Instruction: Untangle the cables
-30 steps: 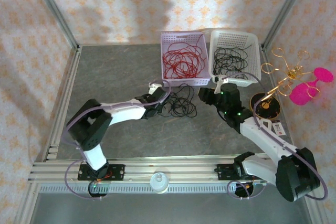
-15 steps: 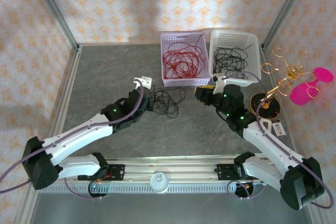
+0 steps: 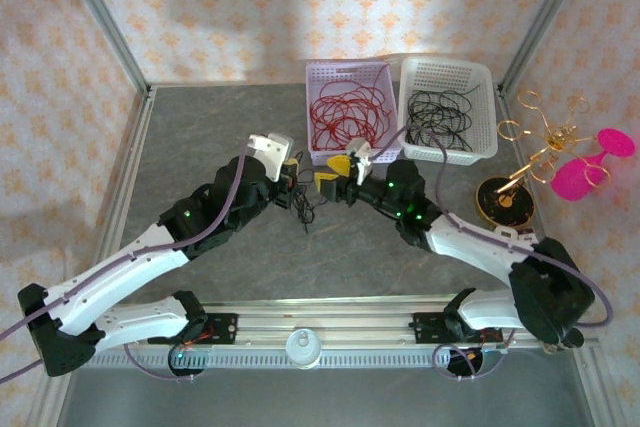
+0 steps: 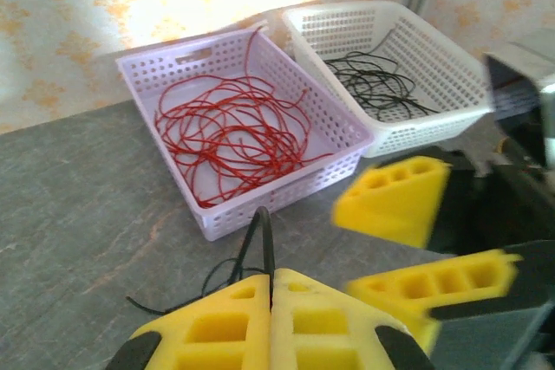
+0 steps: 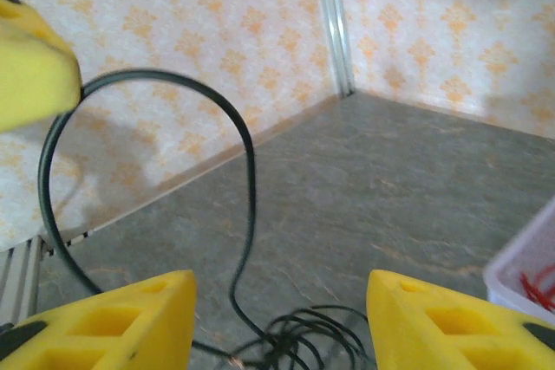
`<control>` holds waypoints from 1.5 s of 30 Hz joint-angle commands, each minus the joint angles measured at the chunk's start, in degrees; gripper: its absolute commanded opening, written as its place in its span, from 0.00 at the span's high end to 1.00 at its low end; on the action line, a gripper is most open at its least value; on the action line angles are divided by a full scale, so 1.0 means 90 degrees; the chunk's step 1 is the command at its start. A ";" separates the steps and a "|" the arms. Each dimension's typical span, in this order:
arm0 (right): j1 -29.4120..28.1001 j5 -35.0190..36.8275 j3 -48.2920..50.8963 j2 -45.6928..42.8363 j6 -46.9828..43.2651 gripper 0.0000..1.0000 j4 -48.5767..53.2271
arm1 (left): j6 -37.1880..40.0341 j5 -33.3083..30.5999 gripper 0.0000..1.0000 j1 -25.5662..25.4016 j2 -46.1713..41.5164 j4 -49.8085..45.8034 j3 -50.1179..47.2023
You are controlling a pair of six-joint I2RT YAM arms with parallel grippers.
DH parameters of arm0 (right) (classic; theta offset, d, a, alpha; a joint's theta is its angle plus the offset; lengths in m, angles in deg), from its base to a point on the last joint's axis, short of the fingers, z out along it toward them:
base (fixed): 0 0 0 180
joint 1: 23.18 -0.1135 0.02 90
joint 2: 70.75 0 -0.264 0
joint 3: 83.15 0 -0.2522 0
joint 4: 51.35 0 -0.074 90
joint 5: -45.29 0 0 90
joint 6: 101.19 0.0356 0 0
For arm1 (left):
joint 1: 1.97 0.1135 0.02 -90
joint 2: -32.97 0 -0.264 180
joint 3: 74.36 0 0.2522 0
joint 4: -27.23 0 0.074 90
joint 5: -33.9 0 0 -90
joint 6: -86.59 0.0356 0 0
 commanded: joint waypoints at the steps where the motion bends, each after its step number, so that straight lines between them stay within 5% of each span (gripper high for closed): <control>1: -0.0408 0.0039 -0.0490 0.0360 -0.0063 0.46 -0.0922 | 0.0140 0.0380 1.00 -0.0075 -0.0142 0.0139 0.0239; 12: -0.0564 0.1495 -0.1251 0.1715 0.0715 0.51 -0.1342 | 0.0160 0.0511 1.00 -0.0355 -0.0409 -0.0074 0.0641; 19: -0.0632 0.1413 -0.1374 0.2281 0.1128 0.56 -0.1342 | 0.0173 0.0643 1.00 -0.0413 -0.0608 0.0081 0.0764; 23: -0.0657 0.1649 -0.1235 0.2245 0.1328 0.59 -0.1470 | -0.0149 -0.0295 1.00 -0.0410 -0.0656 -0.0049 0.0582; 26: -0.0657 0.2011 -0.1354 0.2087 0.1312 0.60 -0.0658 | -0.1153 -0.1660 0.75 -0.0279 -0.0709 -0.0362 0.0169; 29: -0.0657 0.2086 -0.1378 0.1909 0.1254 0.58 0.0064 | -0.2162 -0.1612 0.55 0.0386 -0.0735 -0.0910 -0.0297; 37: -0.0657 0.2201 -0.0573 0.1167 0.1280 0.58 0.0310 | -0.2627 -0.0229 0.49 0.2574 -0.0467 -0.0483 -0.1873; 45: -0.0657 0.2375 -0.0121 0.0634 0.1264 0.57 0.0523 | -0.2054 0.0459 0.41 0.4118 0.1649 0.0282 -0.1926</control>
